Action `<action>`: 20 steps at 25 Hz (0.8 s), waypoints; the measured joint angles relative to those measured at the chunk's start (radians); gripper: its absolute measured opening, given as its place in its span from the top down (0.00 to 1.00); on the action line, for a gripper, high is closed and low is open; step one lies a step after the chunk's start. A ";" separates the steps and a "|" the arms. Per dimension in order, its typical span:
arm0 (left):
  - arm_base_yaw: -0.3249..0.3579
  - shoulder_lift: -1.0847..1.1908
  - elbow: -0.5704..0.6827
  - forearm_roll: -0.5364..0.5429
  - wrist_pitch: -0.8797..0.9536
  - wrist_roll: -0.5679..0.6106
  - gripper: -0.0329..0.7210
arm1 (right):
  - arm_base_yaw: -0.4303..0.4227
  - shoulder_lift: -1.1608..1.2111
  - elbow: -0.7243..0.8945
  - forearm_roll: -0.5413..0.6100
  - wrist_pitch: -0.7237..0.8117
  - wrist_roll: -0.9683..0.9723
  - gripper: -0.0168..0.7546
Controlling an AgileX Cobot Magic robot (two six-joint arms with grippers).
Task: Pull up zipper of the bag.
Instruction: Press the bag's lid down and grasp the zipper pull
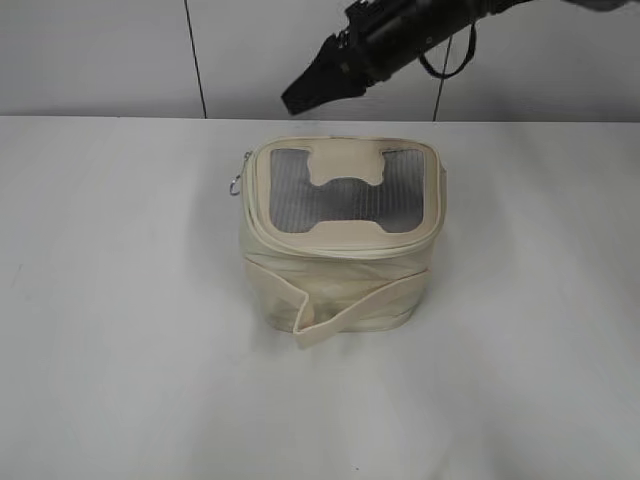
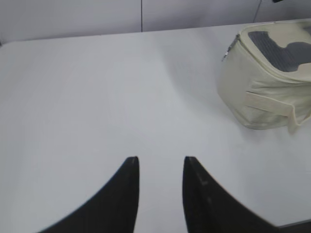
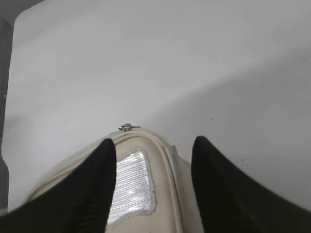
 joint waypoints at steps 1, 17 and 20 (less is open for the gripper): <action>0.000 0.029 0.000 -0.017 -0.005 -0.001 0.64 | 0.005 0.033 -0.043 -0.009 0.025 0.024 0.46; 0.000 0.666 -0.073 -0.507 -0.400 0.478 0.56 | 0.019 0.182 -0.156 -0.046 0.075 0.112 0.92; 0.000 0.886 -0.135 -0.611 -0.431 0.667 0.49 | 0.019 0.182 -0.156 -0.046 0.075 0.112 0.91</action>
